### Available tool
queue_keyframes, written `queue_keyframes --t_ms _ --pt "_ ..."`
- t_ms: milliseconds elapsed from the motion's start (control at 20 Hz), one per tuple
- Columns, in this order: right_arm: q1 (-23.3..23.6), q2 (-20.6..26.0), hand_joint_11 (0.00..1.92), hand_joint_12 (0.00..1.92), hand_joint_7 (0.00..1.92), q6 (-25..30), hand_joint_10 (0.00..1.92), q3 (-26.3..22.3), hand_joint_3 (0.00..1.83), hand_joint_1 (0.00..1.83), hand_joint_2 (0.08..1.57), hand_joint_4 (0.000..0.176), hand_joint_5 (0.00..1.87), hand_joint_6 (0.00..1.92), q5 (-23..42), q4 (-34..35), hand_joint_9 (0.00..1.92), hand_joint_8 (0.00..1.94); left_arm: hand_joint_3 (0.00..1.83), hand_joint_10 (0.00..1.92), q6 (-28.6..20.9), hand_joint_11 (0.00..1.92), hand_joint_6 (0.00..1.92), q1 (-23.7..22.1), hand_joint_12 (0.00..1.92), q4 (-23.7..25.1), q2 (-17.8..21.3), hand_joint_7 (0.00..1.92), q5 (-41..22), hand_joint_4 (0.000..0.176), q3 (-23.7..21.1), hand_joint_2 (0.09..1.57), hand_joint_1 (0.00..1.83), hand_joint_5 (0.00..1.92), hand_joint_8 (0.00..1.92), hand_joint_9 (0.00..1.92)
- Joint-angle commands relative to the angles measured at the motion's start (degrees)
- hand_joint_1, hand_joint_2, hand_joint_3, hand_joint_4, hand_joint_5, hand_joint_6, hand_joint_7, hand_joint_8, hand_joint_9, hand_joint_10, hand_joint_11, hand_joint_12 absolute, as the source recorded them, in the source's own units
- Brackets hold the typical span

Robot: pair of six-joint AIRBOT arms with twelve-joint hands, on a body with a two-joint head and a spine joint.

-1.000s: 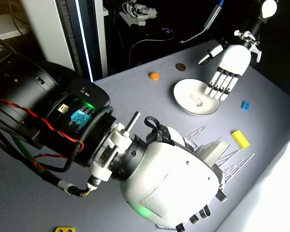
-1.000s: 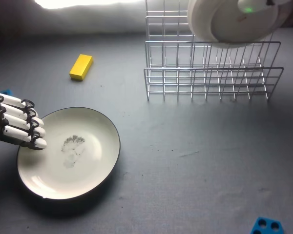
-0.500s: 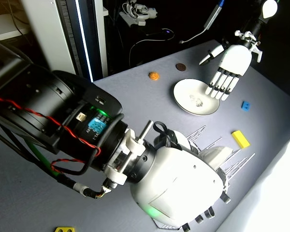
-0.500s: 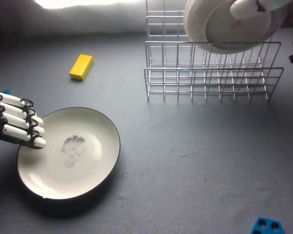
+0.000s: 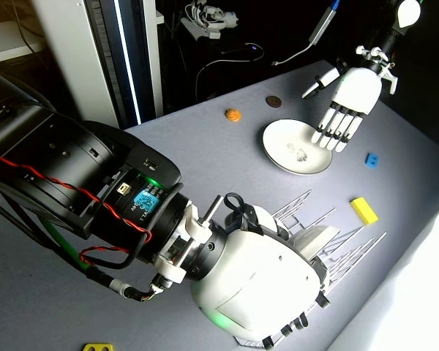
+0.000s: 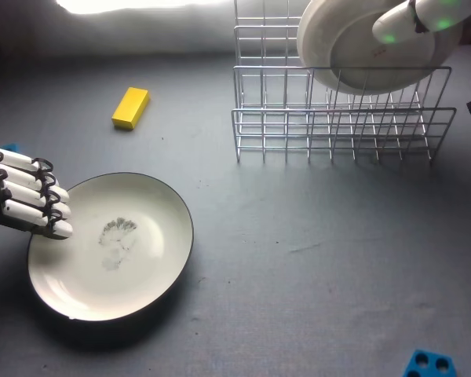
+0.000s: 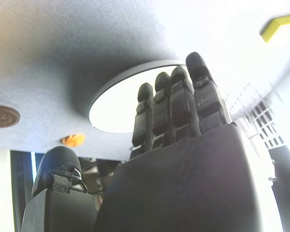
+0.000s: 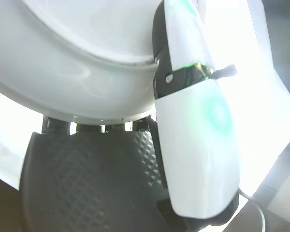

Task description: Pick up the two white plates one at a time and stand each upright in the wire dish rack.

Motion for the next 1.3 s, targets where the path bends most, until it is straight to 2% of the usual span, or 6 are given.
queue_keyframes --t_ms 0,350,500,1100,1200,1250 --pt "0.05 0.21 0.73 1.24 0.98 1.2 0.3 0.2 0.0 1.21 1.13 0.03 0.95 1.07 7.21 1.03 1.13 0.98 0.0 0.0 -0.02 0.0 0.0 -0.31 0.43 -2.89 0.04 0.19 -0.59 0.0 0.35 1.09 0.0 0.19 0.0 0.16" --pt "-1.17 0.08 0.7 1.31 0.96 1.2 1.23 0.21 0.0 1.37 1.12 0.0 0.93 1.05 8.32 1.03 0.9 0.94 0.0 0.0 -0.02 0.0 0.0 -0.48 0.43 -2.9 0.04 0.21 -0.61 0.0 0.36 1.09 0.0 0.2 0.0 0.17" --pt "-1.49 0.09 0.73 1.26 0.99 1.2 0.55 0.21 0.0 1.21 1.12 0.028 0.97 1.03 8.32 1.03 1.05 0.97 0.0 0.0 -0.05 0.0 0.0 -0.56 0.45 -2.9 0.05 0.22 -0.73 0.0 0.37 1.09 0.0 0.21 0.0 0.18" --pt "-5.35 0.13 0.58 1.23 0.94 1.23 0.28 -0.02 0.0 1.2 1.16 0.022 0.87 1.19 12.33 1.02 1.01 1.02 0.0 0.01 -0.11 0.0 0.01 -0.56 0.44 -2.9 0.07 0.21 -0.88 0.0 0.38 1.09 0.0 0.19 0.01 0.18" --pt "-5.57 0.13 0.49 1.2 0.92 1.23 0.18 -0.06 0.0 1.13 1.17 0.0 0.85 1.16 12.33 1.01 0.94 0.26 0.0 0.01 -0.13 0.0 0.01 -0.56 0.44 -2.9 0.07 0.22 -0.88 0.0 0.38 1.08 0.0 0.2 0.01 0.19" --pt "-5.64 0.14 0.45 1.17 0.91 1.22 0.14 -0.09 0.0 1.12 1.13 0.0 0.71 0.64 12.32 1.01 0.9 0.14 0.0 0.0 -0.14 0.0 0.0 -0.56 0.44 -2.9 0.08 0.22 -0.89 0.0 0.38 1.09 0.0 0.2 0.0 0.18"
